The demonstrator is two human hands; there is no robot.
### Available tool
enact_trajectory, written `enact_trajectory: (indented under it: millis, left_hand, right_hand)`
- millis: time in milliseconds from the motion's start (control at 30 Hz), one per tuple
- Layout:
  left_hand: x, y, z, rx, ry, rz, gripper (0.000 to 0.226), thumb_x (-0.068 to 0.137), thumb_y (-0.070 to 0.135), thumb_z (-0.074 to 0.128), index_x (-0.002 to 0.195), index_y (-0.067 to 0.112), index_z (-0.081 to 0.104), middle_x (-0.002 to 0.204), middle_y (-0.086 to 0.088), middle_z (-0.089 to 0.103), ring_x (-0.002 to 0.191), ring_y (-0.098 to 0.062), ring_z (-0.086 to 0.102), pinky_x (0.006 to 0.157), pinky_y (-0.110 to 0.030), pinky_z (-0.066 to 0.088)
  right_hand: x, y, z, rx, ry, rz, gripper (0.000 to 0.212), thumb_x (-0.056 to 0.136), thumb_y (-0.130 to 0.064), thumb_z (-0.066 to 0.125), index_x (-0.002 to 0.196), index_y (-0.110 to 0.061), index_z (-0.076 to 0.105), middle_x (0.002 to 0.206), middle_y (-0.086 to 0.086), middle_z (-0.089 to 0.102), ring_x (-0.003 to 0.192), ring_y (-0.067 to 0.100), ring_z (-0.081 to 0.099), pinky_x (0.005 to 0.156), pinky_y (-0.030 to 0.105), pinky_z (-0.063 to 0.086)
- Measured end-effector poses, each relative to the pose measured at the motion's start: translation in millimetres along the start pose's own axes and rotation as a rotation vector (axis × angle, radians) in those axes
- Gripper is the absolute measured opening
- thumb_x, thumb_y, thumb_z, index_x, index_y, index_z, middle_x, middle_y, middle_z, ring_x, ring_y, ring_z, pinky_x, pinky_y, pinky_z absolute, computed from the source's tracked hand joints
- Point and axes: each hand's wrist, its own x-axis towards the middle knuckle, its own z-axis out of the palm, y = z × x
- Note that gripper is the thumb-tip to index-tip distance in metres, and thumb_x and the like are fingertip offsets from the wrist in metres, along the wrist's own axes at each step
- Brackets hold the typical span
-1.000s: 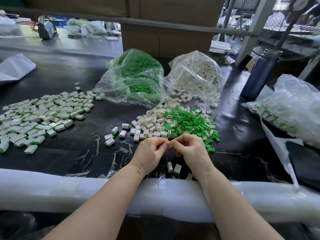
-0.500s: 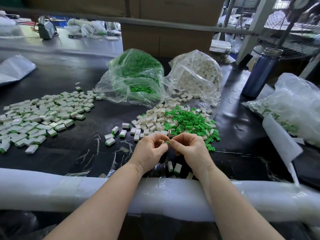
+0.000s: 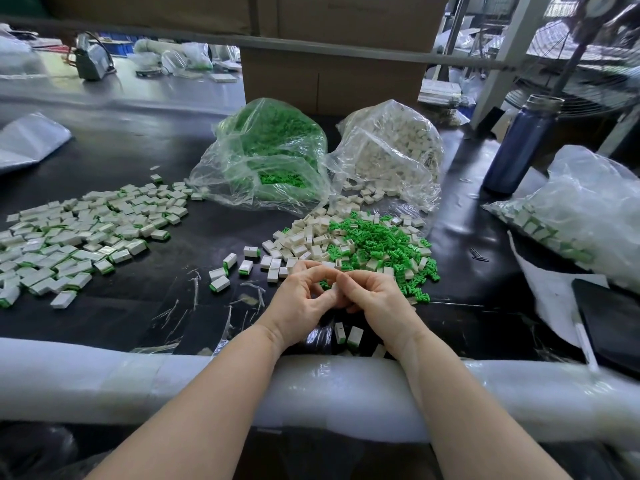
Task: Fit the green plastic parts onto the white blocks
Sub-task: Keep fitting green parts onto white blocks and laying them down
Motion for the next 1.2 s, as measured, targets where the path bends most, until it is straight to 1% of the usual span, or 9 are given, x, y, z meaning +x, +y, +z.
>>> enact_trajectory:
  millis: [100, 200, 333, 533, 667, 900, 967, 1100, 1200]
  left_hand:
    - [-0.1, 0.6, 0.7, -0.009, 0.008, 0.006, 0.021, 0.084, 0.003, 0.064, 0.085, 0.025, 0.064, 0.106, -0.003, 0.046, 0.067, -0.009, 0.046, 0.069, -0.01, 0.045]
    - [0.2, 1.6, 1.0, 0.014, 0.008, 0.001, 0.021, 0.083, 0.0, 0.062, 0.088, 0.021, 0.065, 0.105, -0.003, 0.046, 0.07, -0.01, 0.047, 0.072, -0.012, 0.046]
    - [0.0, 2.8, 0.9, 0.061, -0.023, 0.007, 0.018, 0.085, -0.001, 0.057, 0.092, 0.015, 0.064, 0.106, -0.004, 0.044, 0.077, -0.013, 0.048, 0.075, -0.013, 0.046]
    - [0.1, 4.3, 2.7, 0.104, -0.047, 0.028, 0.018, 0.085, -0.002, 0.055, 0.093, 0.012, 0.062, 0.108, -0.006, 0.043, 0.078, -0.015, 0.049, 0.078, -0.015, 0.045]
    - [-0.5, 3.8, 3.2, 0.137, -0.057, 0.04, 0.018, 0.085, -0.003, 0.054, 0.091, 0.012, 0.06, 0.108, -0.006, 0.042, 0.079, -0.016, 0.049, 0.077, -0.013, 0.044]
    - [-0.2, 3.5, 3.5, 0.162, -0.08, 0.053, 0.018, 0.084, -0.002, 0.054, 0.087, 0.016, 0.058, 0.107, -0.004, 0.044, 0.079, -0.017, 0.05, 0.082, -0.025, 0.046]
    - [-0.5, 3.3, 3.6, 0.162, -0.082, 0.055, 0.019, 0.084, -0.002, 0.054, 0.086, 0.017, 0.058, 0.106, -0.003, 0.044, 0.079, -0.016, 0.049, 0.082, -0.025, 0.046]
    - [-0.9, 2.5, 3.7, 0.156, -0.079, 0.062, 0.021, 0.084, -0.002, 0.053, 0.087, 0.018, 0.058, 0.099, 0.005, 0.042, 0.078, -0.013, 0.048, 0.081, -0.022, 0.045]
    - [0.5, 1.7, 3.3, 0.139, -0.047, 0.065, 0.018, 0.086, -0.001, 0.054, 0.091, 0.015, 0.059, 0.1, 0.002, 0.043, 0.077, -0.013, 0.048, 0.08, -0.02, 0.045]
  right_hand:
    - [0.2, -1.0, 0.2, 0.044, -0.001, 0.0, 0.02, 0.092, -0.015, 0.056, 0.075, -0.016, 0.067, 0.059, -0.005, 0.062, 0.057, 0.002, 0.056, 0.056, 0.014, 0.044]
    - [-0.2, -1.6, 0.4, 0.083, -0.004, 0.004, 0.019, 0.09, -0.012, 0.058, 0.076, -0.016, 0.069, 0.059, -0.005, 0.062, 0.055, 0.002, 0.054, 0.054, 0.012, 0.043]
    - [-0.7, -2.0, 0.2, 0.109, -0.01, 0.005, 0.017, 0.089, -0.011, 0.059, 0.077, -0.016, 0.07, 0.056, -0.007, 0.063, 0.053, 0.001, 0.053, 0.053, 0.012, 0.043]
    - [-1.6, -2.6, -1.4, 0.157, -0.01, 0.004, 0.017, 0.088, -0.004, 0.059, 0.077, -0.01, 0.071, 0.054, -0.006, 0.064, 0.049, 0.001, 0.056, 0.05, 0.011, 0.043]
    - [-1.4, -2.4, -1.7, 0.148, -0.001, 0.013, 0.017, 0.086, -0.003, 0.06, 0.075, -0.01, 0.071, 0.052, -0.006, 0.062, 0.048, 0.001, 0.052, 0.05, 0.011, 0.042]
    - [-1.4, -1.5, -2.1, 0.145, 0.011, 0.019, 0.017, 0.086, 0.0, 0.059, 0.074, -0.006, 0.069, 0.05, -0.007, 0.059, 0.046, 0.0, 0.05, 0.05, 0.011, 0.041]
    - [-1.5, -1.3, -2.4, 0.15, 0.013, 0.017, 0.016, 0.086, 0.0, 0.059, 0.074, -0.005, 0.069, 0.05, -0.007, 0.06, 0.046, 0.0, 0.051, 0.049, 0.011, 0.041]
    - [-1.2, -0.5, -2.4, 0.145, 0.03, 0.0, 0.019, 0.086, 0.0, 0.059, 0.071, -0.005, 0.069, 0.048, -0.006, 0.059, 0.044, 0.0, 0.05, 0.048, 0.011, 0.041]
    - [-1.1, 0.8, -0.7, 0.146, 0.034, -0.021, 0.019, 0.088, -0.006, 0.059, 0.072, -0.007, 0.07, 0.051, -0.005, 0.062, 0.047, 0.002, 0.055, 0.049, 0.012, 0.043]
